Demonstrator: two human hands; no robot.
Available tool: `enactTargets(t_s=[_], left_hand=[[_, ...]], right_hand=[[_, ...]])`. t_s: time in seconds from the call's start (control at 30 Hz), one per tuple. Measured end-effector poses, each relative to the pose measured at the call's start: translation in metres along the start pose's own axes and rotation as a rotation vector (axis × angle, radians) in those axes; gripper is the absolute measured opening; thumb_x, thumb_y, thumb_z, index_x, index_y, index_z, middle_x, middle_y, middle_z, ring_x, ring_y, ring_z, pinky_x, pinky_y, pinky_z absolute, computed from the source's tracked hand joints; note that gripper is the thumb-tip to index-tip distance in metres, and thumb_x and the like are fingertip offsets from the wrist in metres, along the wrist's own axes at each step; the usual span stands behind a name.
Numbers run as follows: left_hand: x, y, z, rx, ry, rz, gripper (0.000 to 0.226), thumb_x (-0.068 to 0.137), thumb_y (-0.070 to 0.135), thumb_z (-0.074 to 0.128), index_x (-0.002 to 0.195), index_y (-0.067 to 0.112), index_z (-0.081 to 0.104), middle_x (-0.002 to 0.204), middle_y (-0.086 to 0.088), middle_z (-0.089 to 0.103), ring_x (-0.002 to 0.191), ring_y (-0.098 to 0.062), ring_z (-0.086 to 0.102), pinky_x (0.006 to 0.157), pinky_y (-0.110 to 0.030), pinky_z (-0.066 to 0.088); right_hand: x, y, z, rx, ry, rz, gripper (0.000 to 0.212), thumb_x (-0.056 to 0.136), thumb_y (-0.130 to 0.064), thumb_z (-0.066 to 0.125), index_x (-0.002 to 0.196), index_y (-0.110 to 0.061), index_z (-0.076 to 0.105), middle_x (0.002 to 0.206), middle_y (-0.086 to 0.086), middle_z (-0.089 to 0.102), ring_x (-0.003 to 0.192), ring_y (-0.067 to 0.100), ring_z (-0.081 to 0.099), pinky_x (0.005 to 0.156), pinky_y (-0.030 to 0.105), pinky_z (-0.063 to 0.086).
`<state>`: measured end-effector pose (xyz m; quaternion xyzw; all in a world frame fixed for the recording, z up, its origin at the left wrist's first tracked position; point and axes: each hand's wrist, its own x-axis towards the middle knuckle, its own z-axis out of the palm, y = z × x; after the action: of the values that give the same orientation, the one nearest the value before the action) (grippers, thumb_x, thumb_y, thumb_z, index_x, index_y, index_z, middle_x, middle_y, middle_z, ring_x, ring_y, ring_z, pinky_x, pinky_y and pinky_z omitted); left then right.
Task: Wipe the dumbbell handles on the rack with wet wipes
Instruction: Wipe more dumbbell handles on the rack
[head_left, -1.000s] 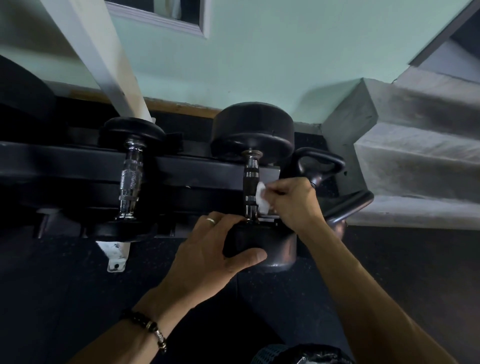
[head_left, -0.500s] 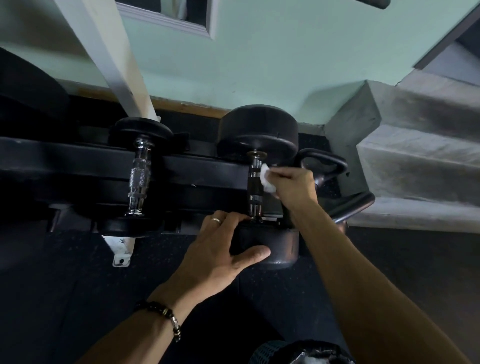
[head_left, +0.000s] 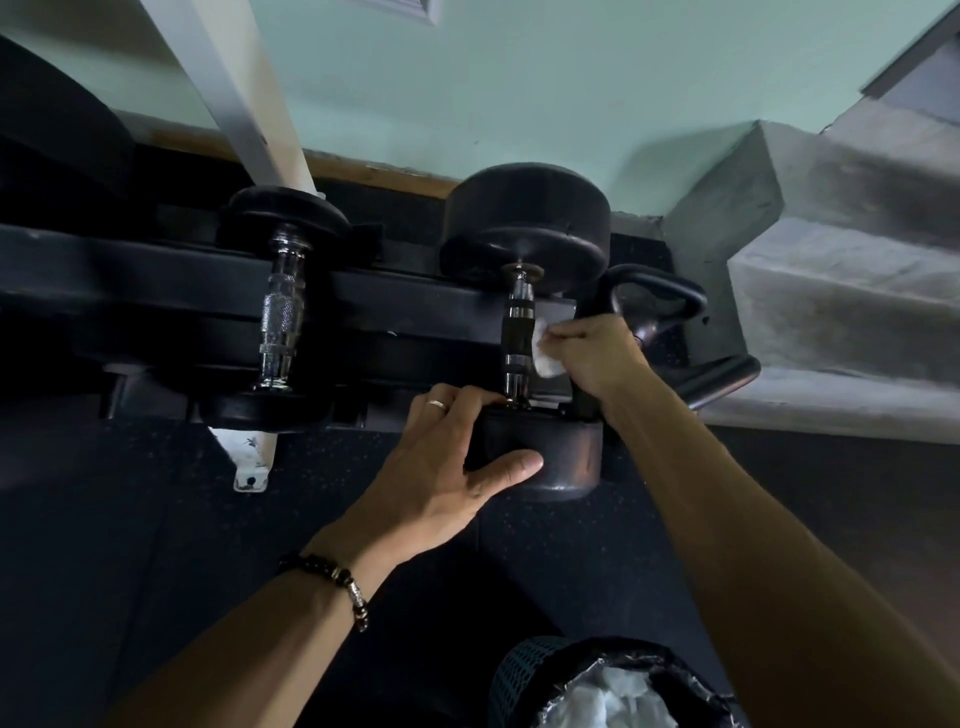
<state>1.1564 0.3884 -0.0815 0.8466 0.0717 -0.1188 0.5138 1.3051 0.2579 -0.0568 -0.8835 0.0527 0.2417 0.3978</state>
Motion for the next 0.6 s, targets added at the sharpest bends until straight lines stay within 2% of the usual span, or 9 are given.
enactTargets(t_s=[0.07, 0.13, 0.2, 0.27, 0.33, 0.4, 0.5, 0.53, 0.6], left_hand=[[-0.001, 0.001, 0.000, -0.001, -0.004, -0.005, 0.073, 0.072, 0.075, 0.049, 0.132, 0.035, 0.039, 0.121, 0.017, 0.032, 0.120, -0.001, 0.030, 0.097, -0.025, 0.040], [-0.001, 0.002, -0.001, -0.001, 0.003, -0.001, 0.075, 0.071, 0.077, 0.047, 0.132, 0.035, 0.039, 0.122, 0.016, 0.032, 0.119, -0.001, 0.029, 0.099, -0.026, 0.040], [0.000, 0.002, -0.001, 0.008, -0.003, -0.001, 0.077, 0.069, 0.080, 0.044, 0.132, 0.035, 0.039, 0.122, 0.016, 0.032, 0.120, -0.001, 0.029, 0.099, -0.027, 0.039], [-0.001, 0.001, -0.001, 0.016, -0.013, 0.000, 0.078, 0.069, 0.081, 0.041, 0.131, 0.035, 0.039, 0.123, 0.016, 0.033, 0.121, -0.002, 0.029, 0.099, -0.027, 0.039], [-0.001, 0.001, -0.002, 0.029, -0.021, 0.007, 0.077, 0.070, 0.081, 0.040, 0.131, 0.035, 0.038, 0.124, 0.015, 0.033, 0.121, -0.003, 0.029, 0.098, -0.027, 0.039], [0.000, 0.002, -0.003, 0.033, -0.031, -0.004, 0.076, 0.071, 0.080, 0.041, 0.132, 0.035, 0.038, 0.125, 0.014, 0.033, 0.121, -0.003, 0.030, 0.099, -0.028, 0.040], [-0.001, 0.001, -0.003, 0.038, -0.029, -0.003, 0.076, 0.071, 0.081, 0.041, 0.132, 0.036, 0.037, 0.125, 0.014, 0.033, 0.122, -0.004, 0.030, 0.102, -0.032, 0.042], [-0.001, 0.001, -0.003, 0.040, -0.023, -0.001, 0.076, 0.071, 0.081, 0.040, 0.132, 0.036, 0.037, 0.124, 0.014, 0.033, 0.122, -0.004, 0.030, 0.102, -0.033, 0.042], [-0.001, 0.000, -0.002, 0.051, -0.018, 0.006, 0.074, 0.072, 0.082, 0.039, 0.130, 0.036, 0.038, 0.123, 0.015, 0.033, 0.121, -0.004, 0.030, 0.100, -0.034, 0.043]], right_hand=[[-0.013, 0.013, -0.008, -0.159, -0.189, 0.035, 0.010, 0.089, -0.012, 0.070, 0.096, -0.010, 0.078, 0.097, 0.007, 0.076, 0.092, 0.019, 0.068, 0.089, 0.031, 0.053], [-0.014, 0.017, -0.013, -0.184, -0.264, 0.041, 0.010, 0.088, -0.005, 0.068, 0.087, -0.007, 0.078, 0.084, 0.007, 0.074, 0.080, 0.018, 0.065, 0.077, 0.027, 0.053], [0.006, 0.006, -0.008, -0.011, -0.127, 0.062, 0.017, 0.085, 0.001, 0.065, 0.079, -0.011, 0.074, 0.075, 0.004, 0.067, 0.068, 0.015, 0.058, 0.059, 0.023, 0.046], [0.032, -0.007, 0.002, 0.263, -0.046, 0.103, 0.025, 0.084, 0.005, 0.061, 0.081, -0.018, 0.072, 0.074, 0.000, 0.065, 0.063, 0.012, 0.058, 0.052, 0.021, 0.045], [0.045, -0.012, 0.009, 0.412, -0.037, 0.098, 0.031, 0.085, 0.008, 0.055, 0.081, -0.019, 0.071, 0.075, 0.001, 0.066, 0.063, 0.013, 0.061, 0.057, 0.024, 0.048], [0.036, 0.004, 0.005, 0.270, -0.141, 0.066, 0.033, 0.086, 0.007, 0.054, 0.083, -0.018, 0.074, 0.082, 0.005, 0.070, 0.071, 0.018, 0.061, 0.059, 0.025, 0.046], [0.004, 0.030, -0.010, -0.004, -0.414, 0.048, 0.027, 0.090, 0.001, 0.062, 0.081, -0.019, 0.079, 0.081, 0.002, 0.074, 0.072, 0.011, 0.065, 0.062, 0.020, 0.049], [0.003, 0.030, -0.011, 0.008, -0.419, 0.032, 0.026, 0.090, 0.001, 0.064, 0.080, -0.019, 0.079, 0.079, 0.002, 0.074, 0.072, 0.012, 0.065, 0.063, 0.020, 0.051], [0.021, 0.014, -0.008, 0.172, -0.212, 0.003, 0.022, 0.087, 0.002, 0.064, 0.086, -0.017, 0.076, 0.081, 0.004, 0.071, 0.071, 0.015, 0.063, 0.059, 0.022, 0.049]])
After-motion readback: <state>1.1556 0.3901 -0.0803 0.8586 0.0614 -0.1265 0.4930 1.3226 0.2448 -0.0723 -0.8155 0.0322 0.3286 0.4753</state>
